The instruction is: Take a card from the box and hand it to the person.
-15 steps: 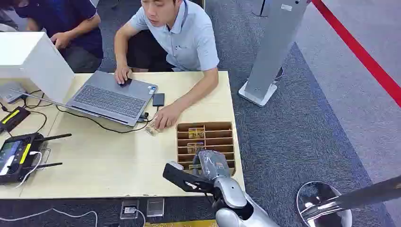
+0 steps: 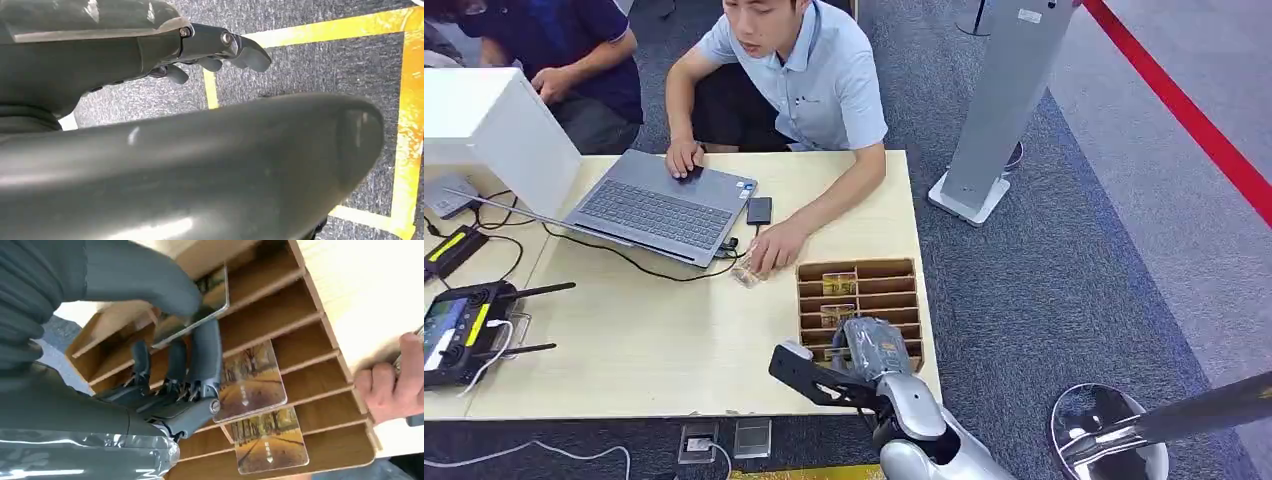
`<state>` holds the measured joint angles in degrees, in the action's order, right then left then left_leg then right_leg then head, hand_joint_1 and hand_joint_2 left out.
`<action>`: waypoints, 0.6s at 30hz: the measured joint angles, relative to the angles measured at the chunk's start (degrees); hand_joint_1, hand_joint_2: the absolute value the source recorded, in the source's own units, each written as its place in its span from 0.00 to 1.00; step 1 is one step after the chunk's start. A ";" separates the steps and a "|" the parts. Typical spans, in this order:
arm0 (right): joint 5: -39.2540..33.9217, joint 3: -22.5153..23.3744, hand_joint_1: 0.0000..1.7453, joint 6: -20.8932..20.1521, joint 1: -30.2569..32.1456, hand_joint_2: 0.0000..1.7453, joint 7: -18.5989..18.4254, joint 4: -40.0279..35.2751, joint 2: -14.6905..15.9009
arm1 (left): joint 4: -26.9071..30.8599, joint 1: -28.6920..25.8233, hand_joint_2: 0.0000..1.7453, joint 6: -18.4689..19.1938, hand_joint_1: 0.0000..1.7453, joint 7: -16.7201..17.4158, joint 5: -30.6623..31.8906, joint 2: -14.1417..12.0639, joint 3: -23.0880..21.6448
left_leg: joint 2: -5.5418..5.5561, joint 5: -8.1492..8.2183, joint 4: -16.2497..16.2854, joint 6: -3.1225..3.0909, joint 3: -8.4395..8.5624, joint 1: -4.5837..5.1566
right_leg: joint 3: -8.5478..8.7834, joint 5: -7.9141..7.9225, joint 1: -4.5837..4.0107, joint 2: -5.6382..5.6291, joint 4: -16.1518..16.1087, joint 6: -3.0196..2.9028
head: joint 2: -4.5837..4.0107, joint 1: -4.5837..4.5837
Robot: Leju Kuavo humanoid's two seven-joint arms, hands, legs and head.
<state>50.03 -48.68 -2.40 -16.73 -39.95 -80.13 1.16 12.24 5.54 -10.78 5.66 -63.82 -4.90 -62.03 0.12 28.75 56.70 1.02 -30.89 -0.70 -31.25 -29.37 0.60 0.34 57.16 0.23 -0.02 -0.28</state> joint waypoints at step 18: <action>-0.83 0.15 1.00 2.07 0.12 1.00 0.00 0.28 0.02 | 0.00 0.00 0.00 -0.48 0.00 -1.09 -1.92 0.00 0.02 | 0.00 0.00 0.00 0.00 0.00 0.00 | -0.01 -0.01 0.00 0.00 0.00 -0.01 | 0.00 0.00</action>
<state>49.20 -48.52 -0.33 -16.61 -39.95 -79.84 1.18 12.24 5.55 -11.26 4.57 -65.75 -4.90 -62.01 0.12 28.76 56.70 1.02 -30.89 -0.70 -31.26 -29.37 0.60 0.34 57.16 0.22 -0.02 -0.28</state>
